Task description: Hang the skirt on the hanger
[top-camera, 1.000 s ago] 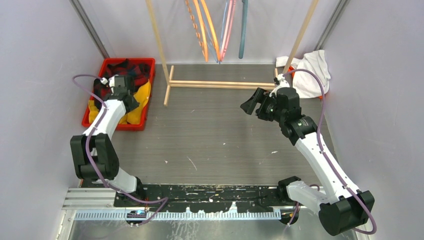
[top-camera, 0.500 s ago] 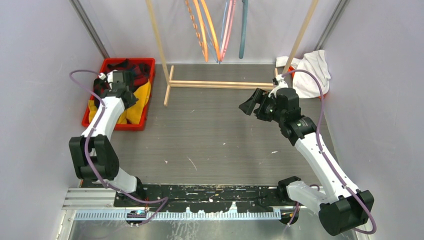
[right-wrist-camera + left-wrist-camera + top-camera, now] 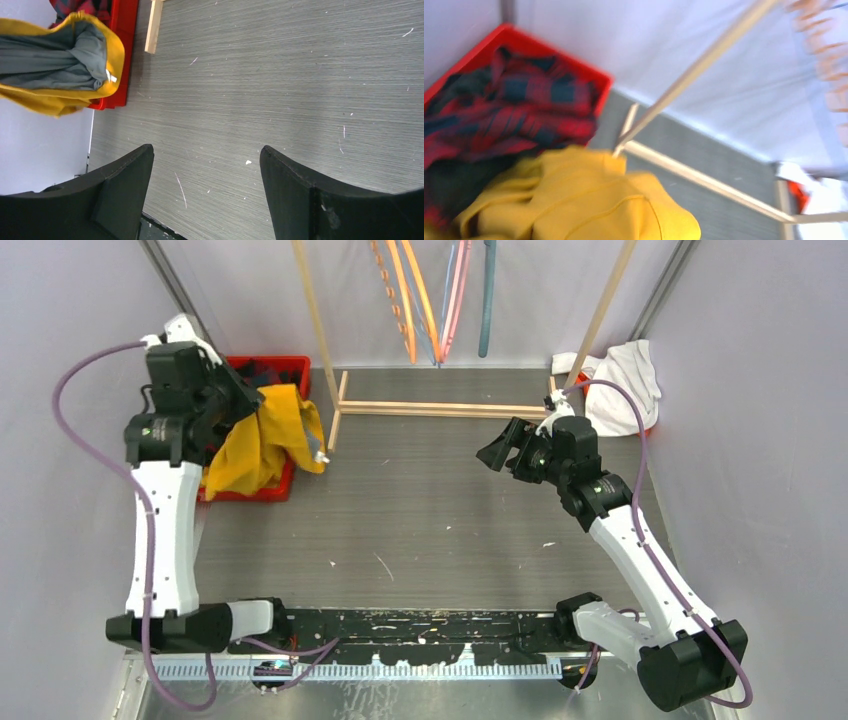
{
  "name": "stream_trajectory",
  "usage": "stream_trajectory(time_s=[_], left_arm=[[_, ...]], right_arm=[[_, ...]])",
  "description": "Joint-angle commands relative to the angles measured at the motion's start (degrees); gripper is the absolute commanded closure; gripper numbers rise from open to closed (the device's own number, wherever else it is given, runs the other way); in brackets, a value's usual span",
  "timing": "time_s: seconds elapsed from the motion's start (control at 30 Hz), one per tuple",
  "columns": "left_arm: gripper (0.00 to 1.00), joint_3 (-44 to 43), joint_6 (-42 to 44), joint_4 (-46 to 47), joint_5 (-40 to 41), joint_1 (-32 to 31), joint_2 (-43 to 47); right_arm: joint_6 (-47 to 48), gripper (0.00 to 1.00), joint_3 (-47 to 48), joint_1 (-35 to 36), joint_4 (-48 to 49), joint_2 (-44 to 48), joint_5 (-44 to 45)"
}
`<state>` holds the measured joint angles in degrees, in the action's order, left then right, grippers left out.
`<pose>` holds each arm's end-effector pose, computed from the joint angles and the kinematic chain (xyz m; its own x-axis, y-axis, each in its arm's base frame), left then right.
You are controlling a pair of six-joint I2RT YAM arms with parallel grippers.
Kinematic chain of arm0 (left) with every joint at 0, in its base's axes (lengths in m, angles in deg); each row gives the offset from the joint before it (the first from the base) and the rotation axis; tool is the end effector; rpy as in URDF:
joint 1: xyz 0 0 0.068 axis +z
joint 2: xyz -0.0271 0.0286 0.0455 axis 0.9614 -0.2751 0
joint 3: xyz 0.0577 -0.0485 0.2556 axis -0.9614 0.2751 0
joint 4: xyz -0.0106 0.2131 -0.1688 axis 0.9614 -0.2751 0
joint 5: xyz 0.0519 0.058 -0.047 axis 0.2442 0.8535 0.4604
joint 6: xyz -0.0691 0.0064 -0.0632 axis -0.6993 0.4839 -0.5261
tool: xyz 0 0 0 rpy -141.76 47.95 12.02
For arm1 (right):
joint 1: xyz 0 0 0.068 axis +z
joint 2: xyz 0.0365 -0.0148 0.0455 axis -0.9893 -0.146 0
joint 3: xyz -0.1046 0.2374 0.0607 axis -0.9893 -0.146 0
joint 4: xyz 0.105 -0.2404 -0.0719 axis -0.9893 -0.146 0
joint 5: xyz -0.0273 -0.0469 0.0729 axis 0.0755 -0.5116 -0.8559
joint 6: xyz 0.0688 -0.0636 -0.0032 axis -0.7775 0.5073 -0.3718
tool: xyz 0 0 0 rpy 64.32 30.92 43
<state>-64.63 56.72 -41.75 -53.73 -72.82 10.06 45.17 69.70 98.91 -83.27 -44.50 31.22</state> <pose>0.2991 0.0062 0.4316 -0.4197 -0.5041 -0.7548 -0.2622 0.8635 -0.4309 0.2649 0.1022 0.3040 -0.6263 0.3760 -0.6829 -0.1551 0.7984 0.5819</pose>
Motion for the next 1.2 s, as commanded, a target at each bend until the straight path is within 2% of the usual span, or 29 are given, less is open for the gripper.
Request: stream_trajectory(time_s=[0.0,0.1,0.23,0.33,0.57,0.7,0.83,1.0,1.17], left_arm=[[1.0,-11.1,-2.2,-3.6,-19.9,-1.4,3.1],[1.0,-16.6,-5.2,-3.2,-27.7,-4.2,2.5],[1.0,-19.3,-8.7,0.7,-33.5,-12.1,2.2],[1.0,-17.1,-9.9,3.5,-33.7,-19.6,2.3],[1.0,-12.2,-9.3,10.5,-27.4,-38.4,-1.7],[1.0,-11.7,-6.8,10.8,-24.5,-45.2,-5.3],[1.0,1.8,-7.4,14.3,-17.9,-46.0,-0.5],[1.0,20.5,-8.7,14.0,-0.4,-46.0,8.9],[1.0,35.7,-12.8,15.2,8.4,-45.6,16.4]], right_arm=[[-0.2,0.18,2.9,0.3,2.4,0.1,-1.2],[0.3,0.18,4.1,0.4,1.5,0.1,-0.8],[1.9,0.18,6.5,0.3,-1.7,0.3,0.9],[2.3,0.18,7.4,0.3,-3.3,1.2,1.7],[3.9,0.18,6.8,0.3,-6.9,2.4,3.7],[4.3,0.18,3.8,0.3,-6.6,3.1,2.8],[4.7,0.29,-1.7,0.3,-4.2,4.0,-1.3],[3.4,0.29,-8.6,0.4,-1.7,3.8,-1.8],[4.9,0.28,-11.3,0.4,-3.1,3.2,-0.4]])
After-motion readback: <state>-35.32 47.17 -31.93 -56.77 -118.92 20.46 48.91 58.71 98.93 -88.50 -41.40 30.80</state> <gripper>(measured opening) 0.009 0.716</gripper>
